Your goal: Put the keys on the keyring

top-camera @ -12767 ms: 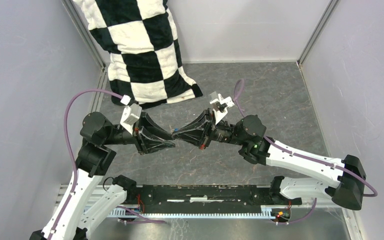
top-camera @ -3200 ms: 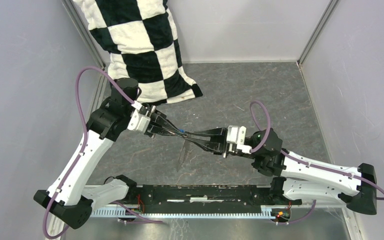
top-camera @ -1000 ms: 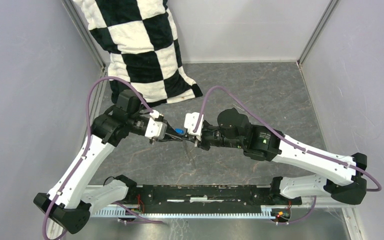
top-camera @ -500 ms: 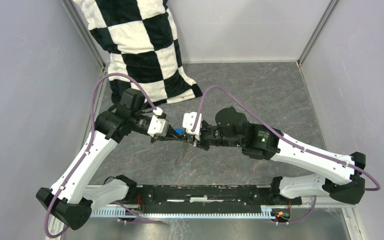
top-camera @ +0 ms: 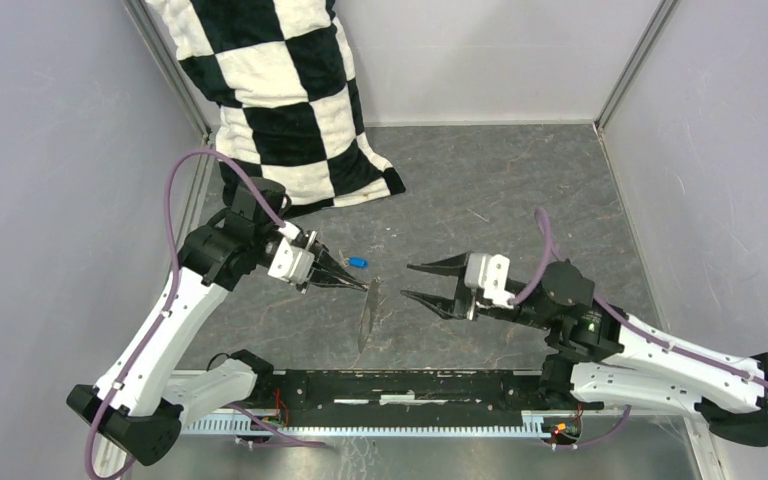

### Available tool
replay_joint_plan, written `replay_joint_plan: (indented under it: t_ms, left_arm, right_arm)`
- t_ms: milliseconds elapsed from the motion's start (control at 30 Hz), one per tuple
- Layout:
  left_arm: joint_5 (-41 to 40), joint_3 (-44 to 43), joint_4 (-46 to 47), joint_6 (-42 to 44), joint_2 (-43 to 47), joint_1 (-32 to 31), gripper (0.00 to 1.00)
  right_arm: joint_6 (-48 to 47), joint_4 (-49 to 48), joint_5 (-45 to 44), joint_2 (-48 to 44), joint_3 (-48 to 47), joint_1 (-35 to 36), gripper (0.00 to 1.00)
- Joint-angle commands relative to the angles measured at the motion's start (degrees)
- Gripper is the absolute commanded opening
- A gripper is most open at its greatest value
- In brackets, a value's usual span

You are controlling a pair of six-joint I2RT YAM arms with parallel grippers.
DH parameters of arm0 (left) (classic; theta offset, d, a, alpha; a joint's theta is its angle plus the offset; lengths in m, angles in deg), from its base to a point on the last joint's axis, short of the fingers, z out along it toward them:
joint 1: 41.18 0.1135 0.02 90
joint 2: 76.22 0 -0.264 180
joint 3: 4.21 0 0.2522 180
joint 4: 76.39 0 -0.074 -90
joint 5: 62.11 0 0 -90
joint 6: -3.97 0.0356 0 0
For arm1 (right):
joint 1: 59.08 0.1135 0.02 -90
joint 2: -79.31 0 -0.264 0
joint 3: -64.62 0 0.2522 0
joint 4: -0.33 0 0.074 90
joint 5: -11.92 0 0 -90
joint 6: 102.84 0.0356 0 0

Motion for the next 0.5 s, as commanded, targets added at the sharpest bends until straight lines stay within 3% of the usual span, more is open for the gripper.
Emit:
replay_joint_plan:
  t_ms: [0, 333, 467]
  left_arm:
    - [8.5, -3.7, 1.1, 4.9, 1.2, -0.3, 0.02]
    - [6.8, -2.6, 1.3, 15.1, 4.2, -2.3, 0.02]
    - [4.6, -0.2, 1.3, 20.6, 5.9, -3.3, 0.02]
  right_arm:
    - [-0.6, -14.6, 6.1, -4.4, 8.5, -0.1, 0.49]
    - [-1.9, -19.6, 10.4, -3.8, 11.8, -0.1, 0.48]
    - [-0.7, -15.3, 3.0, -3.1, 10.6, -0.1, 0.5]
